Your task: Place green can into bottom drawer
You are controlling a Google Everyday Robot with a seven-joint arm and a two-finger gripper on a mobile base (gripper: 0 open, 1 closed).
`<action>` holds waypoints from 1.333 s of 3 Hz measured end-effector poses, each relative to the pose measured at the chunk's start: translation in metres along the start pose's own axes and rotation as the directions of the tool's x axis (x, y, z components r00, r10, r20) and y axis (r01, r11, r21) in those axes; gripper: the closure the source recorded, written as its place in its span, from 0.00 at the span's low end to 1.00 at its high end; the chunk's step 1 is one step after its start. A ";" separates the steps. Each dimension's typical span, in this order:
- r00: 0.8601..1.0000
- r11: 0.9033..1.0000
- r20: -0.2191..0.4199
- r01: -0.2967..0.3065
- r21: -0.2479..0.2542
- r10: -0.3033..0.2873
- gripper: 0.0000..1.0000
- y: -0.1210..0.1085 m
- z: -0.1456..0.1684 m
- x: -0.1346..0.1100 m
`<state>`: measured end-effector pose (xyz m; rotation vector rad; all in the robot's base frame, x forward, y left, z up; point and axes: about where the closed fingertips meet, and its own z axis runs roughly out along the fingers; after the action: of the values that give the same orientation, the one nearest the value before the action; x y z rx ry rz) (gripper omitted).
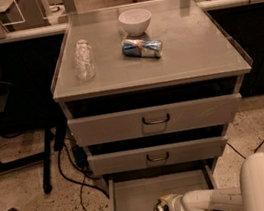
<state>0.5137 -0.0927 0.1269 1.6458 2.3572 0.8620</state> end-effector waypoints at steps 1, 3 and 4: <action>1.000 0.999 0.014 0.009 0.031 -0.010 1.00 -0.008 0.009 0.002; 1.000 0.999 0.013 0.011 0.036 -0.011 0.62 -0.009 0.011 0.003; 1.000 0.999 0.013 0.011 0.036 -0.011 0.40 -0.009 0.011 0.003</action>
Offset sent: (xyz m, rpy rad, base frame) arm -0.0026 0.0028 -0.0095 -0.0249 0.0169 0.0048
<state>0.5097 -0.0880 0.1141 1.6450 2.3838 0.8087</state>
